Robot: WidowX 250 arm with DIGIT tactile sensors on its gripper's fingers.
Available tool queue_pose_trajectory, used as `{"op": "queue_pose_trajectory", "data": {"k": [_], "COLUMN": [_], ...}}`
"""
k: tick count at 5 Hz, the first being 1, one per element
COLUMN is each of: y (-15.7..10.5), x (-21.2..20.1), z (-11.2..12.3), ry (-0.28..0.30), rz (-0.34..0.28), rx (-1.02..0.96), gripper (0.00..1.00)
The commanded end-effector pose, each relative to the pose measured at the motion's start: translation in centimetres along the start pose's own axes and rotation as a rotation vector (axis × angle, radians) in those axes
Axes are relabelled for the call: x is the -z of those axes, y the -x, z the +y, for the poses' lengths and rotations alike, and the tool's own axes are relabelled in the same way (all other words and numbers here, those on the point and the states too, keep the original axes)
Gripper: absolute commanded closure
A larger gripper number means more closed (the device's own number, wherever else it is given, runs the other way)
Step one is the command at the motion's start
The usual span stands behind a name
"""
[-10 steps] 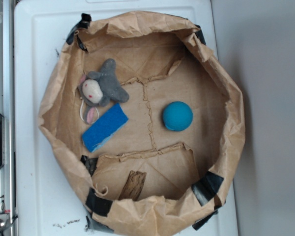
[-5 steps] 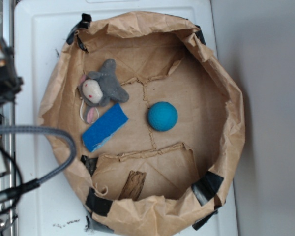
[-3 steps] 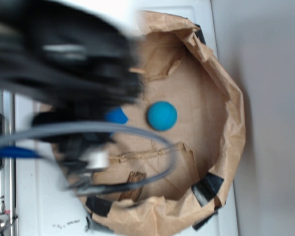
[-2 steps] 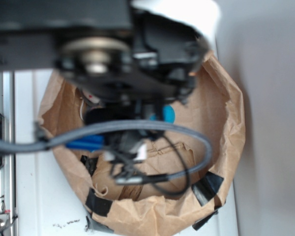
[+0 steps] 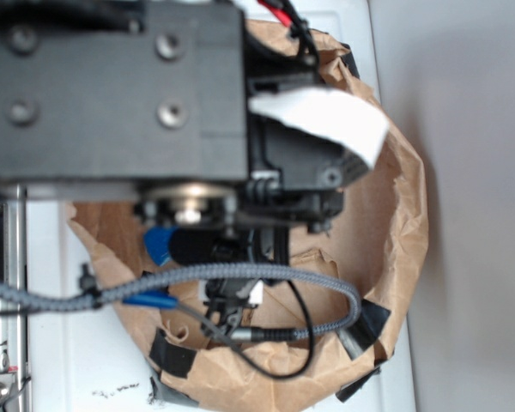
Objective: Grab the blue ball.
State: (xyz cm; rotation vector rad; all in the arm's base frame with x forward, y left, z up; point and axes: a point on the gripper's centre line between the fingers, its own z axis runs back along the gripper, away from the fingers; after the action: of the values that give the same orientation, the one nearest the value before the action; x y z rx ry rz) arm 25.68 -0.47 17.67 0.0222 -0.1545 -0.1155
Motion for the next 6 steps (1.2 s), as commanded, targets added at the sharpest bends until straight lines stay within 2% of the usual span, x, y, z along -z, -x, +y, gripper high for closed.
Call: {"op": "queue_pose_trajectory", "data": {"k": [1,2,3,4,5,6], "y": [-0.3,0.8,1.0,0.7,-0.7,-2.7], "x": [-1.5,-0.8,2.4,4.0,6.0,8.5], "z": [-0.3,0.6,0.9,1.8,1.6,1.1], "ry": [-0.008,0.07,0.006,-0.013,-0.038,-0.075], "rz": [-0.047,-0.123,-0.146,-0.094,-0.048,-0.028], "rx": [0.006,0.067,0.054,0.019,-0.004,-0.01], "gripper": [0.0,0.0,0.0,0.0,0.0,0.0]}}
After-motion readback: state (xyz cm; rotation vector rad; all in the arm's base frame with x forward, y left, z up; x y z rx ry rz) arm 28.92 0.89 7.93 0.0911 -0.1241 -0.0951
